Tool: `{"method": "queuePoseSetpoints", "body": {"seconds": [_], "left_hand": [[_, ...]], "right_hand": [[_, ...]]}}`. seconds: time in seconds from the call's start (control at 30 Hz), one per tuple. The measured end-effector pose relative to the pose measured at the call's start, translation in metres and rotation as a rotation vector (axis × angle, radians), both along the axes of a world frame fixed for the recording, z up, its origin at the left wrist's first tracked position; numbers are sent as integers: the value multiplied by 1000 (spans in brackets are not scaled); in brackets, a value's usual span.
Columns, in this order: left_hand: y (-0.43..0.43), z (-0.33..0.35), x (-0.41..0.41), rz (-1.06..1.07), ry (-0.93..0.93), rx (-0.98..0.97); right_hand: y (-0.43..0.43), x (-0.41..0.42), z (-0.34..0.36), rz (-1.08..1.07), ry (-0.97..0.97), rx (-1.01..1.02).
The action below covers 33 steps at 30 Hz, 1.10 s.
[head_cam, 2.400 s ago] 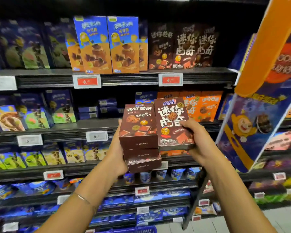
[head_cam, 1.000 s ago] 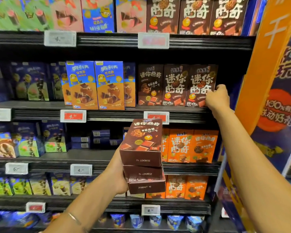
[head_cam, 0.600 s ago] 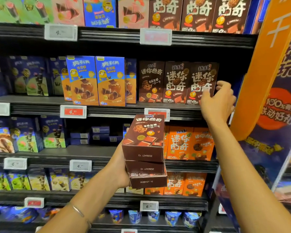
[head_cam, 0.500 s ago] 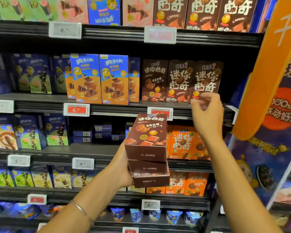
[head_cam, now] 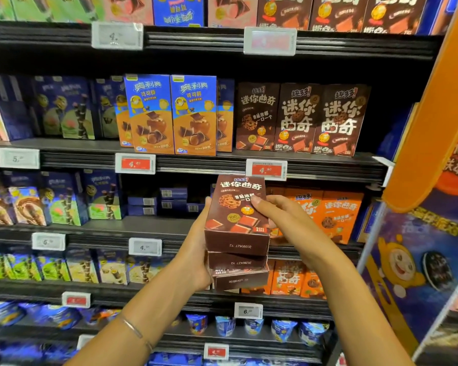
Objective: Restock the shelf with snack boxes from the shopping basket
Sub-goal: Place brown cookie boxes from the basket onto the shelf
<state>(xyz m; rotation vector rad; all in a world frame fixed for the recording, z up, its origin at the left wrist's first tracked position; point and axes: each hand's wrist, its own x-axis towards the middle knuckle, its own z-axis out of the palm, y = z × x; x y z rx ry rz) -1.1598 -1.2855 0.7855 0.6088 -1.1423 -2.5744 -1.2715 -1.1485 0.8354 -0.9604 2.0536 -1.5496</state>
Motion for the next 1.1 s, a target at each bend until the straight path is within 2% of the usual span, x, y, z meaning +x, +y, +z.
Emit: {"method": "queuePoseSetpoints", "body": {"seconds": [0.13,0.3,0.43,0.6,0.83,1.1], "left_hand": [[-8,-3,3,-21,76,-42],[-13,0,12,32,10,-99],[-14,1,17,66,0,-92],[-11,2,22,93,-15,-81],[-8,4,28,102,-50,-118],[-9,4,32,101,-80,-137]], "right_hand": [[-1,0,5,-19,-15,-27],[-1,-5,31,-20,20,-217],[-6,-20,65,-123,65,-423],[-32,-57,91,-301,171,-569],[-66,-97,95,-397,260,-541],[-84,-95,87,-483,450,-427]]}}
